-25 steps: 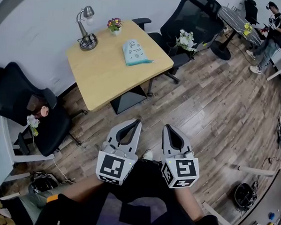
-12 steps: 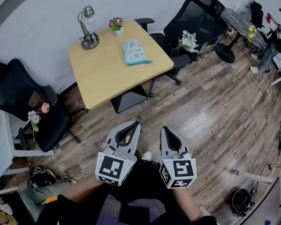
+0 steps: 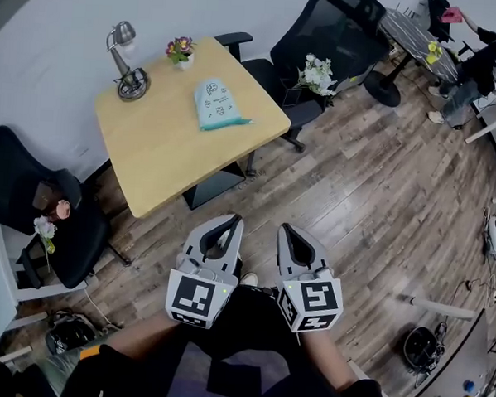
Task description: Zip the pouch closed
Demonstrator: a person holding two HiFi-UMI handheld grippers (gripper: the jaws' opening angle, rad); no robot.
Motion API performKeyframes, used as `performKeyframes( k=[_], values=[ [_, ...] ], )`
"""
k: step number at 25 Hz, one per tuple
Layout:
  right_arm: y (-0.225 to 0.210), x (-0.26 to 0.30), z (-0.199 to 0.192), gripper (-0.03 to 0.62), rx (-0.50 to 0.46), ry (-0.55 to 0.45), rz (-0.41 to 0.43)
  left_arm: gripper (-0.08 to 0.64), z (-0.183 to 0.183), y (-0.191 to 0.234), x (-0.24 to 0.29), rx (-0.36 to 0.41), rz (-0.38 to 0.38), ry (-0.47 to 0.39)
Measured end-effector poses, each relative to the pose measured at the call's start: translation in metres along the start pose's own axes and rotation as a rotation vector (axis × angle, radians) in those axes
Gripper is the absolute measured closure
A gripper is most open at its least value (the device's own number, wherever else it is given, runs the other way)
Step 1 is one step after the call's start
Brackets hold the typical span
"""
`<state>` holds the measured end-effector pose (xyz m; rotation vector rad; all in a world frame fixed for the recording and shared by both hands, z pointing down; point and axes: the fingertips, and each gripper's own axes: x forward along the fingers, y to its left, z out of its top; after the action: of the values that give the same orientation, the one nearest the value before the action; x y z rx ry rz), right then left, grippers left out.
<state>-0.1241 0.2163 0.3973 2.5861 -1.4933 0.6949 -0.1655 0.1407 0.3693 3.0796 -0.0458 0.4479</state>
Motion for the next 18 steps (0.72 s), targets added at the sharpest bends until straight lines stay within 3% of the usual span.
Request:
performKeyframes(
  k=[18],
  values=[
    [-0.04,0.151,0.068,0.577,-0.023,0.06,0.039,0.552,0.032,0.112,0.123,-0.03,0.011,0.027]
  ],
)
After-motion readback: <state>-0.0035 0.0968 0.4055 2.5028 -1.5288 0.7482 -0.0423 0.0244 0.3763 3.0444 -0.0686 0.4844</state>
